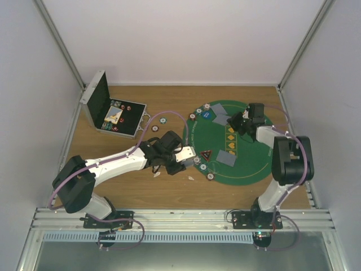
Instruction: Distribute texas hold em gaming equipment
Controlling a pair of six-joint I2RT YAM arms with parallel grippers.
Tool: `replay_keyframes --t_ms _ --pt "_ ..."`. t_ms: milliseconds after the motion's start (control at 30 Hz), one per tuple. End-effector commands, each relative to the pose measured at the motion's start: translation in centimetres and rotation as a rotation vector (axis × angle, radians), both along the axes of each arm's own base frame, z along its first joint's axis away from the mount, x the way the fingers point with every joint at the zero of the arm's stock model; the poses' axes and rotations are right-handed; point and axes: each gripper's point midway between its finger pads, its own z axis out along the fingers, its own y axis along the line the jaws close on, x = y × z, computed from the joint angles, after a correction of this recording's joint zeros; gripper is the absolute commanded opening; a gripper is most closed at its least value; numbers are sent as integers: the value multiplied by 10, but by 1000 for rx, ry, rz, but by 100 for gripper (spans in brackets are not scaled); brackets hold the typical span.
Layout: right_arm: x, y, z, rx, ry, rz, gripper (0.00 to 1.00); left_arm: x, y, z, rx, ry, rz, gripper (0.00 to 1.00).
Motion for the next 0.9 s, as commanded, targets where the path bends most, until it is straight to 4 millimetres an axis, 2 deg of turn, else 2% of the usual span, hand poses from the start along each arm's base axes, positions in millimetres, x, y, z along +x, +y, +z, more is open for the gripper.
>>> replay_keyframes --t_ms 0,167,333,733,833,867 --pt "46 -4 11 54 -65 -72 0 12 2 12 -31 -47 30 57" --pt "68 -8 3 59 -59 -111 0 16 6 11 -27 -43 47 57" --pt "84 -8 -15 57 -29 -117 1 17 9 9 -24 -38 60 57" --pt "85 -16 -48 18 62 -152 1 18 11 9 -28 -39 67 57" --pt "82 -18 -46 -1 69 -156 16 17 11 10 -29 -40 67 57" --pt "81 -28 -44 -11 68 -173 21 17 11 10 -30 -39 66 57"
